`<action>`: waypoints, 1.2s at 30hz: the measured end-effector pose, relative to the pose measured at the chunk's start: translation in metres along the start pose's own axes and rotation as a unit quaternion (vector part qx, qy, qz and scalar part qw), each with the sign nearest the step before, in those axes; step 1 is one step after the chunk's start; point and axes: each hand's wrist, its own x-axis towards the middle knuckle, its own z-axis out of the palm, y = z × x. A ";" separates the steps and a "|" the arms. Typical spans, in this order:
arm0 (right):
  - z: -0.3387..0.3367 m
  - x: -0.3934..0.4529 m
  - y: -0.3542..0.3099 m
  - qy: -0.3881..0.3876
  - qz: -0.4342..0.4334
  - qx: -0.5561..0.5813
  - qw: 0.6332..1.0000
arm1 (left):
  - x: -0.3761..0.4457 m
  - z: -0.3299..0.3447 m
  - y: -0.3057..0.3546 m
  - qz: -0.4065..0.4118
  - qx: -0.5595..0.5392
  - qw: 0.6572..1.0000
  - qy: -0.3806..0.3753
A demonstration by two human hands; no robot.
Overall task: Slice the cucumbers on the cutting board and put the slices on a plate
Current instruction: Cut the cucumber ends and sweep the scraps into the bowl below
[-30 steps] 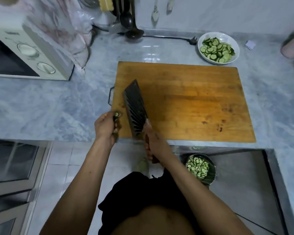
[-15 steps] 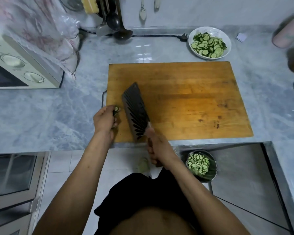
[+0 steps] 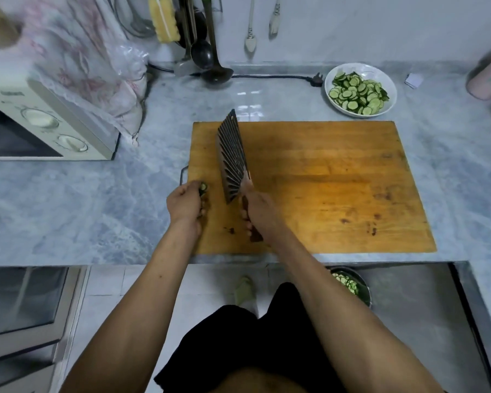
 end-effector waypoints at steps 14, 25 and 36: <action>-0.040 0.015 0.023 0.126 0.040 0.116 0.985 | 0.018 0.014 -0.005 -0.012 -0.002 1.000 -0.009; -0.016 0.002 0.027 0.032 -0.024 0.009 0.999 | 0.003 0.052 -0.003 0.022 0.023 0.998 -0.048; -0.128 -0.038 0.040 0.097 0.006 0.028 0.995 | 0.001 0.054 -0.027 -0.011 0.047 0.997 -0.067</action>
